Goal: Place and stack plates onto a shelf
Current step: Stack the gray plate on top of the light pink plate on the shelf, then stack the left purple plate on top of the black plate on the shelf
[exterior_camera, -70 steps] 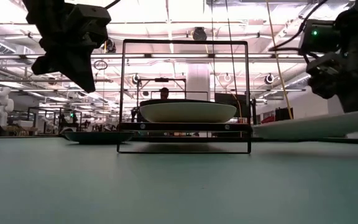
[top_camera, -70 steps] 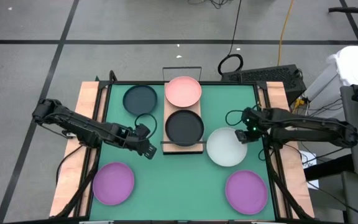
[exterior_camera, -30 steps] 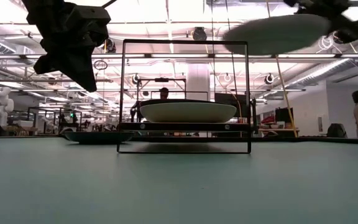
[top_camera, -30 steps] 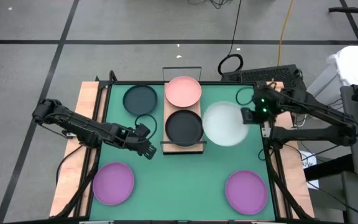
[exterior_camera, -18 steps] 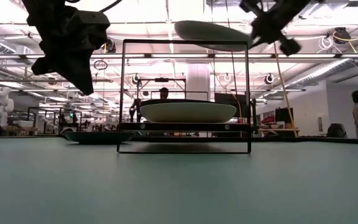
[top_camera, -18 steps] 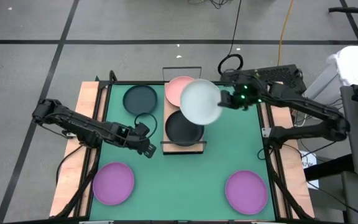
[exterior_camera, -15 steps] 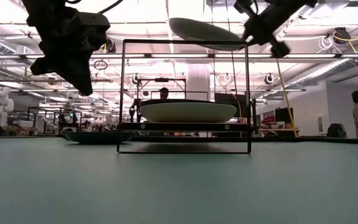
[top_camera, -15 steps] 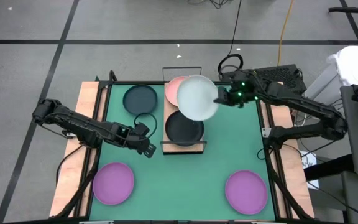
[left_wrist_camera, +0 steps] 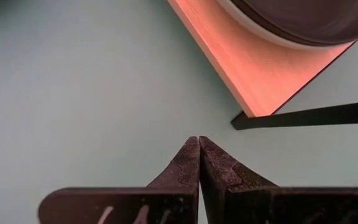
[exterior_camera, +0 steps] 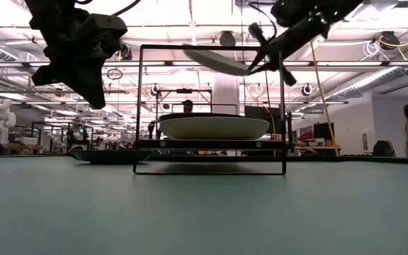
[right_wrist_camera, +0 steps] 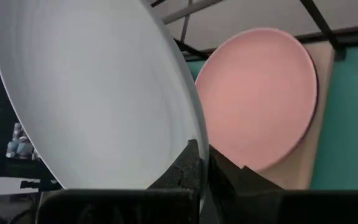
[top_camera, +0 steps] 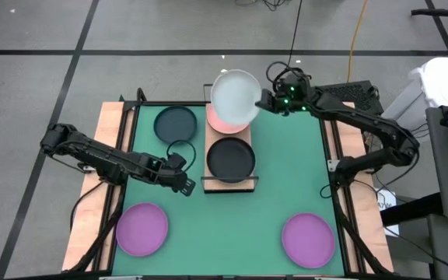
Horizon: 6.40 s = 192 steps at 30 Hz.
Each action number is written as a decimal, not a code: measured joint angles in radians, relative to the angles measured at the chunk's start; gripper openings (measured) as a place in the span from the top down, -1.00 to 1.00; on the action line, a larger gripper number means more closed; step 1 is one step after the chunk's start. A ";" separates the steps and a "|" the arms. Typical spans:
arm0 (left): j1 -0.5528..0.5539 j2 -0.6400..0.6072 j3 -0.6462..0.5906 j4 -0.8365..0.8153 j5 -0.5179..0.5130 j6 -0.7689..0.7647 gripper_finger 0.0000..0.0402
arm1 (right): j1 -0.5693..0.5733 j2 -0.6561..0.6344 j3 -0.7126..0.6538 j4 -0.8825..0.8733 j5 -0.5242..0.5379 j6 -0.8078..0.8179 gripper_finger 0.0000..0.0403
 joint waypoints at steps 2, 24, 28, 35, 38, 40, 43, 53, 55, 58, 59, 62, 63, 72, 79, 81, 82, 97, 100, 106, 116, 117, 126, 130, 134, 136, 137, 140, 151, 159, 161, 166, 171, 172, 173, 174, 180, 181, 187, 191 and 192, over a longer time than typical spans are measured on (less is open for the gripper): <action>0.000 0.000 0.000 0.000 0.000 -0.005 0.99 | -0.007 0.036 0.000 0.059 -0.001 -0.007 0.99; 0.000 0.000 0.000 -0.006 0.007 -0.024 0.99 | -0.015 0.286 -0.001 0.193 0.027 -0.017 0.97; 0.000 0.000 0.000 -0.006 0.007 -0.025 0.99 | -0.015 0.316 -0.001 0.189 0.024 -0.026 0.97; 0.000 0.000 0.000 -0.003 0.007 -0.031 0.99 | -0.014 0.346 -0.001 0.177 0.025 -0.029 0.97; 0.000 0.000 0.000 -0.001 0.007 -0.031 0.99 | -0.014 0.349 -0.001 0.141 0.029 -0.032 0.97; 0.000 0.000 0.000 0.000 0.007 -0.031 0.99 | -0.014 0.349 -0.002 0.127 0.049 -0.041 0.97; 0.000 0.000 0.000 0.000 0.007 -0.031 0.99 | -0.015 0.347 -0.002 0.118 0.055 -0.052 0.97; 0.000 0.000 0.000 0.000 0.007 -0.027 0.99 | -0.013 0.347 -0.002 0.083 0.075 -0.053 0.89; 0.000 0.000 0.000 0.000 0.008 -0.028 0.99 | -0.013 0.347 -0.002 0.079 0.076 -0.051 0.82; 0.000 0.000 0.000 0.000 0.010 -0.030 0.99 | -0.012 0.347 -0.002 0.078 0.075 -0.047 0.70; 0.000 0.000 0.000 0.000 0.013 -0.030 0.99 | -0.012 0.347 -0.002 0.079 0.075 -0.041 0.66; 0.000 0.000 0.000 0.000 0.021 -0.032 0.99 | -0.012 0.346 -0.002 0.085 0.073 -0.030 0.56; 0.000 0.000 0.000 0.000 0.024 -0.035 0.99 | -0.012 0.342 -0.002 0.083 0.071 -0.029 0.53; 0.000 0.000 0.000 -0.008 0.085 -0.074 0.99 | -0.012 0.256 -0.002 0.008 0.078 -0.066 0.44; 0.000 0.000 0.000 -0.007 0.099 -0.072 0.99 | -0.010 0.239 -0.003 -0.022 0.075 -0.127 0.62; 0.000 0.000 0.000 -0.007 0.113 -0.065 0.99 | -0.008 0.239 -0.003 -0.021 0.075 -0.137 0.72; 0.000 0.000 0.000 -0.006 0.122 -0.062 0.99 | -0.007 0.239 -0.003 -0.021 0.076 -0.140 0.77; 0.000 0.000 0.000 0.002 0.182 -0.021 0.99 | -0.007 0.265 -0.003 0.020 0.130 -0.160 0.99; 0.000 0.000 0.000 0.002 0.188 -0.016 0.99 | -0.006 0.285 -0.004 0.038 0.128 -0.151 1.00; -0.005 0.000 0.000 0.003 0.203 -0.028 0.99 | -0.006 0.290 -0.004 0.044 0.157 -0.138 1.00; -0.008 0.000 0.000 0.002 0.190 -0.018 0.99 | -0.010 0.290 -0.007 0.034 0.159 -0.171 1.00; -0.008 0.000 0.000 0.002 0.188 -0.015 0.99 | -0.010 0.290 -0.013 0.040 0.159 -0.170 1.00; -0.008 0.000 0.000 0.001 0.183 -0.007 0.99 | -0.010 0.291 -0.095 0.082 0.154 -0.125 1.00; -0.008 0.000 0.000 0.001 0.183 -0.011 0.99 | -0.006 0.283 -0.095 0.143 0.126 -0.091 1.00; -0.008 0.000 0.000 0.000 0.183 -0.026 0.99 | 0.000 0.257 -0.096 0.190 0.136 -0.062 1.00; -0.008 0.000 0.000 0.001 0.183 -0.029 0.99 | 0.001 0.252 -0.096 0.194 0.148 -0.053 1.00; -0.008 0.000 0.000 0.001 0.183 -0.028 0.99 | 0.003 0.251 -0.096 0.188 0.153 -0.052 1.00; -0.006 0.000 0.000 0.001 0.181 -0.023 0.99 | 0.007 0.249 -0.096 0.189 0.160 -0.051 1.00; 0.006 0.000 0.000 0.002 0.180 0.010 0.99 | 0.014 0.267 -0.095 0.221 0.182 -0.077 1.00; 0.028 0.000 0.000 -0.086 0.254 0.049 0.96 | 0.018 0.213 -0.096 0.217 0.026 -0.090 1.00; 0.043 0.000 0.000 -0.121 0.307 0.088 0.91 | 0.028 0.172 -0.096 0.193 0.020 -0.100 1.00; 0.079 0.000 0.000 -0.133 0.479 0.273 0.85 | 0.070 0.051 -0.095 0.121 0.021 -0.164 1.00; 0.083 0.000 0.000 -0.139 0.534 0.369 0.84 | 0.127 -0.061 -0.095 0.000 0.024 -0.245 1.00; 0.081 0.000 0.000 -0.150 0.517 0.350 0.84 | 0.139 -0.081 -0.095 -0.028 0.024 -0.260 1.00; 0.076 0.000 0.000 -0.169 0.498 0.324 0.84 | 0.152 -0.098 -0.095 -0.047 0.024 -0.274 1.00; 0.069 0.000 0.000 -0.184 0.477 0.324 0.84 | 0.164 -0.115 -0.095 -0.067 0.024 -0.286 1.00; 0.031 0.000 -0.048 -0.181 0.477 0.379 0.62 | 0.236 -0.188 -0.095 -0.117 0.081 -0.317 1.00; 0.028 0.000 -0.059 -0.177 0.490 0.382 0.57 | 0.245 -0.195 -0.095 -0.113 0.088 -0.319 1.00; 0.000 0.000 -0.100 -0.181 0.535 0.394 0.29 | 0.280 -0.212 -0.095 -0.116 0.105 -0.328 1.00; -0.025 0.000 -0.120 -0.164 0.550 0.460 0.18 | 0.298 -0.212 -0.095 -0.123 0.104 -0.327 1.00; -0.031 0.000 -0.121 -0.162 0.561 0.475 0.17 | 0.302 -0.212 -0.095 -0.127 0.104 -0.327 1.00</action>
